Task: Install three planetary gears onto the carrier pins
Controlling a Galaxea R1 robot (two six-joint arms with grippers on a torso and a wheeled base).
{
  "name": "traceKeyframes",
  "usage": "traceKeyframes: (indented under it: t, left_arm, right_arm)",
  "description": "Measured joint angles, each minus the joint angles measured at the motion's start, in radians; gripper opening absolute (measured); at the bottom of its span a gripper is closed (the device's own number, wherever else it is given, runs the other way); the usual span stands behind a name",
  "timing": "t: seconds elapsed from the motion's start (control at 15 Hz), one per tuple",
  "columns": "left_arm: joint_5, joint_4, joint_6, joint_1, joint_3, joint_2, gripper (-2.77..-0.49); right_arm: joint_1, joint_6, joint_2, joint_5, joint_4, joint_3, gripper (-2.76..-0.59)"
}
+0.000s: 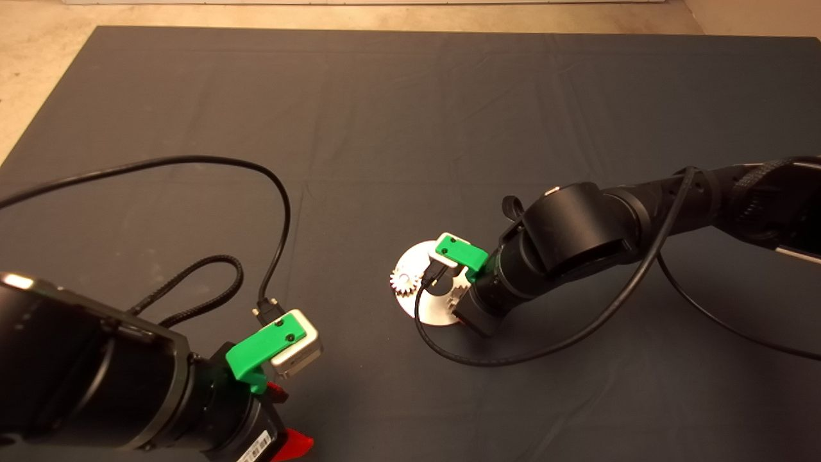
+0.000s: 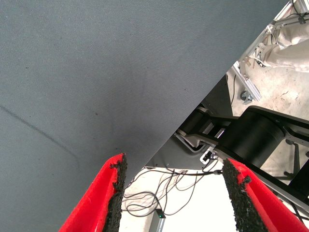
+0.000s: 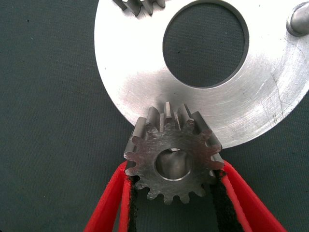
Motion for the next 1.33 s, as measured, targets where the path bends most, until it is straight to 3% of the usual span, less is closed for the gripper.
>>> traceKeyframes:
  t: [1.33]
  left_arm:
    - [0.0,0.004,0.0,0.0,0.0,0.0,-1.93]
  right_arm:
    - [0.033,0.0,0.0,-0.004,0.018,-0.001,-2.48]
